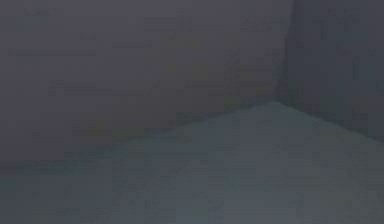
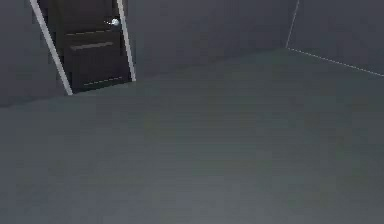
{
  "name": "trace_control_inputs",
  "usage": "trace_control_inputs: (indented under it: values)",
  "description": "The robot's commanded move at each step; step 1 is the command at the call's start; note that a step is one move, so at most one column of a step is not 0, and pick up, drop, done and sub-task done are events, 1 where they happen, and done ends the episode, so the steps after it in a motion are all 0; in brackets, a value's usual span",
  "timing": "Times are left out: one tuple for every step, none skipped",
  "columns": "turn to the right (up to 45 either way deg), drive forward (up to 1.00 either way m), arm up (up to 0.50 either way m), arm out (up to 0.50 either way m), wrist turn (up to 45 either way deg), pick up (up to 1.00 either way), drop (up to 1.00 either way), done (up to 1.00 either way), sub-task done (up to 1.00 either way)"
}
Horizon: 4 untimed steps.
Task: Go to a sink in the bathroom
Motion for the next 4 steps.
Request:
trace_control_inputs:
  values:
    - [45.0, 0.0, 0.0, 0.0, 0.0, 0.0, 0.0, 0.0, 0.0]
    - [45.0, 0.0, 0.0, 0.0, 0.0, 0.0, 0.0, 0.0, 0.0]
    - [45.0, 0.0, 0.0, 0.0, 0.0, 0.0, 0.0, 0.0, 0.0]
    - [12.0, 0.0, 0.0, 0.0, 0.0, 0.0, 0.0, 0.0, 0.0]
